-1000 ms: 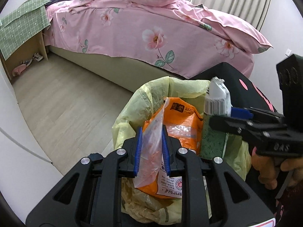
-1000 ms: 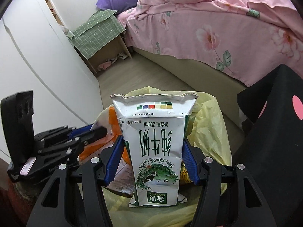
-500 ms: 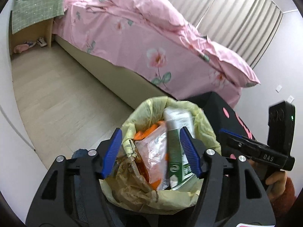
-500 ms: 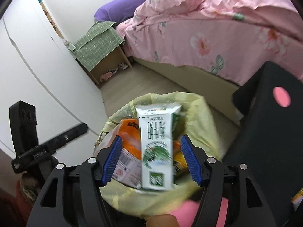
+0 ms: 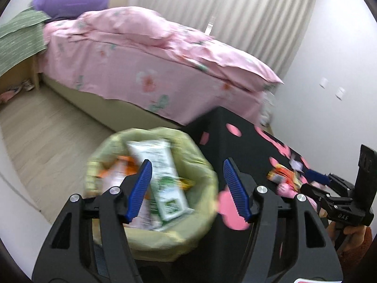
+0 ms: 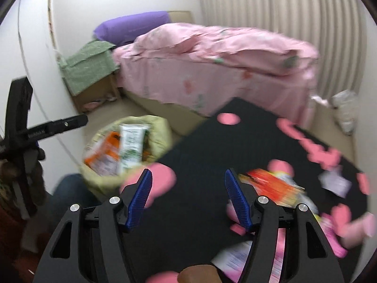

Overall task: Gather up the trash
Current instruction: 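Return both tools to the table and grasp the clear plastic wrapper with the left tool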

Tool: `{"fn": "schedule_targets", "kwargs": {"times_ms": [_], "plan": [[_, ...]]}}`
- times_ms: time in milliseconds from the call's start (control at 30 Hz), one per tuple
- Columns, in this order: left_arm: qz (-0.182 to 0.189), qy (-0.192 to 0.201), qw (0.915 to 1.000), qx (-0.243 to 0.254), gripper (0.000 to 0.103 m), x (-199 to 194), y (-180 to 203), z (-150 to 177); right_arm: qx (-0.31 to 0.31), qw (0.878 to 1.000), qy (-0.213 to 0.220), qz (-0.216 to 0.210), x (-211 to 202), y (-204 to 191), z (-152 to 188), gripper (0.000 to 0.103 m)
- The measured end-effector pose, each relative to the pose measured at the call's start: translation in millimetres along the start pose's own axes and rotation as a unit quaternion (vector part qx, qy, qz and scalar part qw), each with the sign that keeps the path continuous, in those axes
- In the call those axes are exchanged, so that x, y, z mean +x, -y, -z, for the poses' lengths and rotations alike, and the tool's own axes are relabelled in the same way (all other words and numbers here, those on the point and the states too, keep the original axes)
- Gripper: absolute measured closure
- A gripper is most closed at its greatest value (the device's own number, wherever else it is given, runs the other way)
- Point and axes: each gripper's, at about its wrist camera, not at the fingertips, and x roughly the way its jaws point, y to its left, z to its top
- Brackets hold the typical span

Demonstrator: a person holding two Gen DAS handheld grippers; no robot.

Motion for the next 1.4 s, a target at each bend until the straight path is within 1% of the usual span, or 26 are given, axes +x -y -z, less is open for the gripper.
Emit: {"fn": "schedule_targets", "kwargs": {"times_ms": [67, 133, 167, 267, 333, 367, 400, 467, 500, 567, 600, 633, 667, 767, 800, 833, 900, 933, 1000, 1067, 1133, 1167, 1267, 1300, 1367, 1400], "plan": [[0.028, -0.012, 0.9991, 0.029, 0.043, 10.9, 29.8, 5.5, 0.012, 0.999, 0.005, 0.033, -19.9, 20.4, 15.6, 0.043], [0.05, -0.02, 0.9969, 0.058, 0.043, 19.7, 54.7, 11.1, 0.032, 0.998, 0.011, 0.05, -35.4, 39.8, 30.0, 0.043], [0.061, -0.025, 0.9952, 0.072, 0.043, 24.5, 67.0, 13.4, 0.048, 0.997, 0.014, 0.063, -45.6, 54.8, 40.8, 0.043], [0.11, -0.046, 0.9865, 0.113, 0.043, 45.8, 110.2, 18.6, 0.086, 0.991, 0.021, 0.096, -68.1, 87.2, 69.9, 0.043], [0.15, -0.064, 0.9769, 0.138, 0.043, 63.1, 143.1, 19.6, 0.102, 0.987, 0.024, 0.124, -78.8, 104.8, 85.2, 0.043], [0.168, -0.073, 0.9708, 0.155, 0.043, 74.3, 163.5, 19.0, 0.109, 0.983, 0.023, 0.146, -83.9, 113.8, 94.1, 0.043], [0.176, -0.078, 0.9671, 0.167, 0.043, 82.0, 176.7, 18.4, 0.115, 0.979, 0.021, 0.168, -88.3, 123.0, 102.6, 0.043], [0.2, -0.088, 0.955, 0.201, 0.043, 103.6, 217.3, 15.0, 0.132, 0.972, 0.017, 0.193, -94.9, 140.4, 118.0, 0.043], [0.207, -0.091, 0.9504, 0.213, 0.043, 111.5, 231.1, 13.3, 0.14, 0.97, 0.016, 0.197, -95.9, 147.4, 122.6, 0.043], [0.223, -0.102, 0.9359, 0.253, 0.043, 136.9, 271.3, 7.6, 0.156, 0.966, 0.014, 0.205, -99.2, 159.2, 133.7, 0.043], [0.225, -0.106, 0.931, 0.267, 0.043, 146.6, 283.7, 5.3, 0.164, 0.964, 0.012, 0.21, -100.7, 165.9, 139.7, 0.043], [0.225, -0.11, 0.9235, 0.291, 0.043, 160.6, 302.1, 2.8, 0.17, 0.962, 0.011, 0.215, -101.7, 170.5, 144.3, 0.043], [0.224, -0.111, 0.918, 0.308, 0.043, 169.8, 314.2, 2.1, 0.178, 0.959, 0.009, 0.218, -103.0, 175.1, 149.0, 0.043], [0.221, -0.128, 0.8869, 0.385, 0.043, 208.7, 356.6, 1.7, 0.197, 0.956, 0.01, 0.215, -106.4, 186.2, 160.0, 0.043], [0.218, -0.139, 0.8709, 0.418, 0.043, 226.8, 372.9, 2.9, 0.203, 0.956, 0.013, 0.211, -108.1, 189.4, 163.8, 0.043], [0.218, -0.146, 0.8612, 0.435, 0.043, 237.4, 381.1, 5.7, 0.208, 0.955, 0.017, 0.209, -109.9, 192.4, 167.4, 0.043], [0.215, -0.163, 0.845, 0.461, 0.043, 258.7, 394.4, 7.5, 0.213, 0.953, 0.023, 0.212, -113.3, 196.3, 172.9, 0.043], [0.213, -0.173, 0.8392, 0.47, 0.043, 270.6, 400.9, 8.4, 0.214, 0.953, 0.025, 0.214, -114.3, 197.7, 174.8, 0.043], [0.207, -0.2, 0.8344, 0.47, 0.044, 293.4, 408.3, 9.5, 0.218, 0.951, 0.03, 0.218, -118.0, 200.5, 177.5, 0.043], [0.192, -0.23, 0.8348, 0.462, 0.052, 316.5, 411.3, 12.0, 0.225, 0.949, 0.038, 0.218, -122.6, 203.3, 179.8, 0.043], [0.159, -0.252, 0.838, 0.457, 0.055, 339.1, 413.0, 14.6, 0.236, 0.947, 0.046, 0.212, -127.2, 206.9, 181.9, 0.043], [0.15, -0.258, 0.8401, 0.453, 0.06, 346.5, 413.9, 14.8, 0.239, 0.947, 0.05, 0.21, -128.9, 207.9, 182.6, 0.043], [0.131, -0.286, 0.8476, 0.427, 0.066, 363.9, 408.9, 17.0, 0.243, 0.946, 0.057, 0.205, -132.4, 209.7, 183.2, 0.043], [0.128, -0.282, 0.8505, 0.425, 0.067, 363.8, 407.7, 18.1, 0.242, 0.947, 0.058, 0.205, -132.2, 209.6, 183.1, 0.043], [0.125, -0.277, 0.8514, 0.427, 0.087, 359.5, 407.1, 20.8, 0.24, 0.948, 0.058, 0.202, -131.5, 209.2, 183.1, 0.043], [0.123, -0.278, 0.8533, 0.424, 0.092, 357.2, 405.4, 21.9, 0.239, 0.948, 0.057, 0.201, -130.2, 208.4, 183.5, 0.043]]}}
